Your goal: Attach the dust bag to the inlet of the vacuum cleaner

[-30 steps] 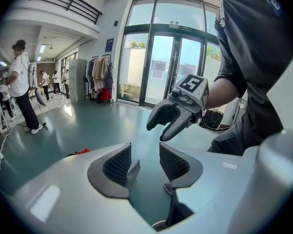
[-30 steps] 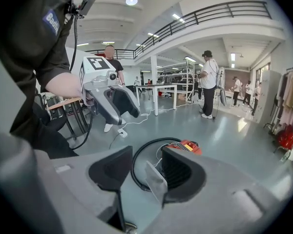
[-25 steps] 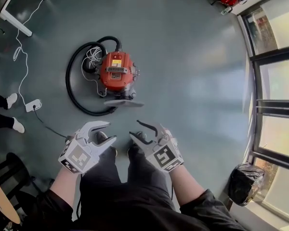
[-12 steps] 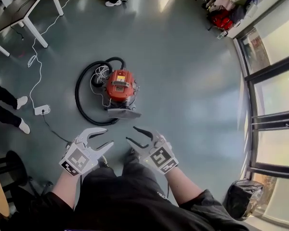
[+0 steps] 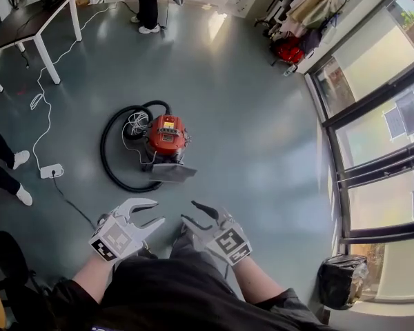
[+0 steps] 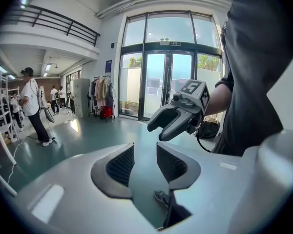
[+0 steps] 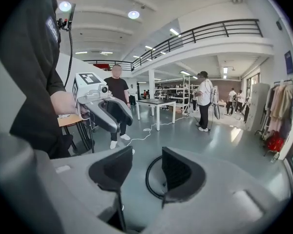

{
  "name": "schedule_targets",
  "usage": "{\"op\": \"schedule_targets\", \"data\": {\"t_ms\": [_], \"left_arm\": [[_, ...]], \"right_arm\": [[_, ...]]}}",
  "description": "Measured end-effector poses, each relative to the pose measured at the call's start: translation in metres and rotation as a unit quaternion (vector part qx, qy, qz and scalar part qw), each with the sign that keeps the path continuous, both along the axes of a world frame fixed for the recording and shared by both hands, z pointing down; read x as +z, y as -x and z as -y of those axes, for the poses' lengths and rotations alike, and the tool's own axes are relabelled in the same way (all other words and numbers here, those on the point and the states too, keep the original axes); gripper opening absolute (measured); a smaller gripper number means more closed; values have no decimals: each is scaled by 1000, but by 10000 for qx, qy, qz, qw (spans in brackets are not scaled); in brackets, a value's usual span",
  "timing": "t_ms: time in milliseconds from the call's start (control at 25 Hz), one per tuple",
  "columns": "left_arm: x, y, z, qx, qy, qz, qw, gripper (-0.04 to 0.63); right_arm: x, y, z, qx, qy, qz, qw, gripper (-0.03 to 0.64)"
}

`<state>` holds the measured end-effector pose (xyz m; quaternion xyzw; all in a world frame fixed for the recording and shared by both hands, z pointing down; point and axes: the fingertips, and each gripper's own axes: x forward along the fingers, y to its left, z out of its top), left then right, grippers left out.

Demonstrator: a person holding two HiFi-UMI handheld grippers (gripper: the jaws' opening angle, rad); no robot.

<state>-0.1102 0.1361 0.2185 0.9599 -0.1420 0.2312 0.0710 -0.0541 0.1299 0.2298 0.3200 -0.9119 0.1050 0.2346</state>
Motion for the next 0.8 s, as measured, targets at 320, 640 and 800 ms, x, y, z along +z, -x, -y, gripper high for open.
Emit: {"op": "schedule_targets", "data": {"t_ms": [320, 640, 800], "left_arm": [[-42, -13, -26, -215, -357, -470, 9980, 17], [-72, -45, -27, -344, -692, -543, 9955, 15], [-80, -48, -28, -426, -738, -546, 9949, 15]], "right_arm": [[-37, 15, -25, 53, -233, 897, 9957, 18], [-75, -3, -26, -233, -630, 1339, 9887, -8], [-80, 1, -28, -412, -646, 1459, 9863, -8]]}}
